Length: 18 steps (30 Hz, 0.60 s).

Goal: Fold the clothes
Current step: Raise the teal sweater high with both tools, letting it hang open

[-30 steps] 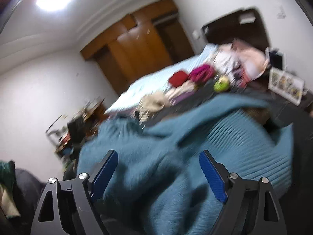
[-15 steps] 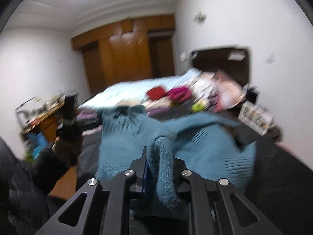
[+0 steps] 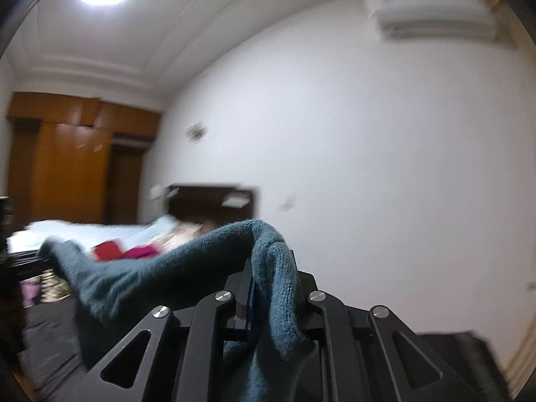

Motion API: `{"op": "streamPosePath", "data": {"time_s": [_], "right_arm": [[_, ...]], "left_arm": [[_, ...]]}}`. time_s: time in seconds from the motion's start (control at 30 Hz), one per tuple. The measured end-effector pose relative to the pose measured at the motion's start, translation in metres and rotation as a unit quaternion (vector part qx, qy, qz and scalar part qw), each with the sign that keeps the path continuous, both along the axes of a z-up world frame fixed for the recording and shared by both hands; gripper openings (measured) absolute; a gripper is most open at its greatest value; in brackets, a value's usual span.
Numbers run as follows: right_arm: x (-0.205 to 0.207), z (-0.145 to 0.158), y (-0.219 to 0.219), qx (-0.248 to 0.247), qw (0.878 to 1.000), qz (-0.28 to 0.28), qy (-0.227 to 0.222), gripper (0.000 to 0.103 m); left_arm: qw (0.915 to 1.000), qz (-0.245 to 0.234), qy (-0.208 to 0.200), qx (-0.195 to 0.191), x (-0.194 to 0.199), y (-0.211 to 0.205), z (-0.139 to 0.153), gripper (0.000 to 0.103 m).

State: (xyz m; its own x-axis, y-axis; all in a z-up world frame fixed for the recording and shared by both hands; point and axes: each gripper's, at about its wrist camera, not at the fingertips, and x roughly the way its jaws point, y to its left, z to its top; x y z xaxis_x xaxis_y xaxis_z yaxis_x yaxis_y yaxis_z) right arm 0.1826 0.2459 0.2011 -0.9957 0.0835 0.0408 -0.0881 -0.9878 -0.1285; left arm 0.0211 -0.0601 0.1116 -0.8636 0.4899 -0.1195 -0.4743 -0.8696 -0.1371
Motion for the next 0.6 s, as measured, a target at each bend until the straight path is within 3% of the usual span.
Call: {"op": "streamPosePath", "data": {"time_s": [0.27,0.43,0.6], "right_arm": [[0.062,0.046,-0.013,0.057,0.979,-0.119,0.158,0.014],[0.080,0.070,-0.007,0.051,0.972,-0.137,0.185,0.014],[0.092,0.086,-0.014,0.059,0.966,-0.144,0.204,0.014]], "left_arm": [[0.9968,-0.078,0.018,-0.003,0.031,0.052,0.006,0.013],[0.9927,-0.119,0.015,-0.012,0.044,0.088,-0.003,0.013],[0.9873,-0.155,0.013,-0.036,0.048,0.123,-0.015,0.029]]}}
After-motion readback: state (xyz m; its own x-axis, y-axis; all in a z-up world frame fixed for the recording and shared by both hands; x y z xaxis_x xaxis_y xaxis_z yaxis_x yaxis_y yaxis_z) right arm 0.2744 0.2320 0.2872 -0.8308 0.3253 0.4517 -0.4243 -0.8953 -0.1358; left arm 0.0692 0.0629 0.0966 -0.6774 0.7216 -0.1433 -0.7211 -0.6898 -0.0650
